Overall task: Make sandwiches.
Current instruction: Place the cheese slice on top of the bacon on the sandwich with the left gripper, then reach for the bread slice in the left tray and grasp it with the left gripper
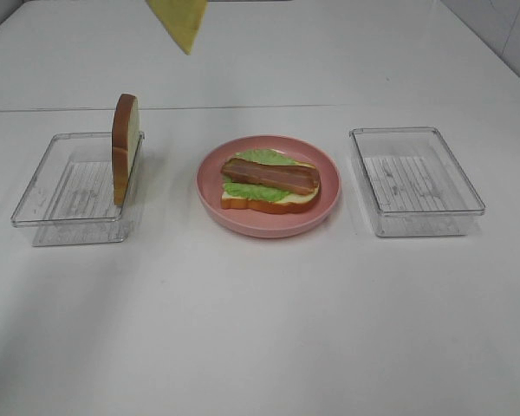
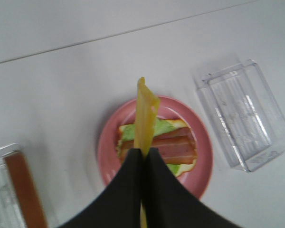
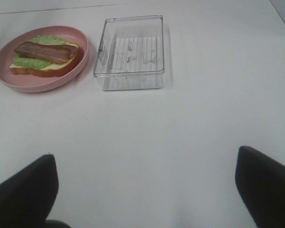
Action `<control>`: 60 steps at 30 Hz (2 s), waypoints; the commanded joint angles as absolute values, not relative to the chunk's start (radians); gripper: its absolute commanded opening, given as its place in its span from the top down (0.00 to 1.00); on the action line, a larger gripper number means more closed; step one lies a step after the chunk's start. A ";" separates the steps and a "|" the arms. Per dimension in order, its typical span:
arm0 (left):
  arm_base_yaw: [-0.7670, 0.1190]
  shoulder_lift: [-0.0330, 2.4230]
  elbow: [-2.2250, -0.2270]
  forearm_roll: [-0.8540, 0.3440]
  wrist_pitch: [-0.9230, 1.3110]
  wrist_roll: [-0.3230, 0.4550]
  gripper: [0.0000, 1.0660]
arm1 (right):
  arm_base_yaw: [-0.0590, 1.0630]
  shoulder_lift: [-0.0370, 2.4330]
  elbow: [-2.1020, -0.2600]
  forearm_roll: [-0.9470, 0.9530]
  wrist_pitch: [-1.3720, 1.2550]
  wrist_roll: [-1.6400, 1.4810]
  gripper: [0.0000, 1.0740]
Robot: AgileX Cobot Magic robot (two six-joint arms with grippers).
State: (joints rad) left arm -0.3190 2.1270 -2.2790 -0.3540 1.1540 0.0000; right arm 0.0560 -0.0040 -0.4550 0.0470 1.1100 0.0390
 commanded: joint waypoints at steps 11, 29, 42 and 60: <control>-0.477 2.334 -2.282 -0.458 1.067 0.000 1.00 | 0.053 -0.024 -0.452 0.043 1.099 0.034 0.13; -0.514 2.493 -2.282 -0.542 0.984 0.038 1.00 | 0.053 -0.024 -0.452 0.043 1.099 0.034 0.13; -0.514 2.498 -2.282 -0.339 0.984 0.014 1.00 | 0.053 -0.024 -0.452 0.043 1.099 0.034 0.13; -0.514 2.420 -2.318 -0.173 1.078 -0.082 0.05 | 0.053 -0.024 -0.452 0.043 1.099 0.034 0.13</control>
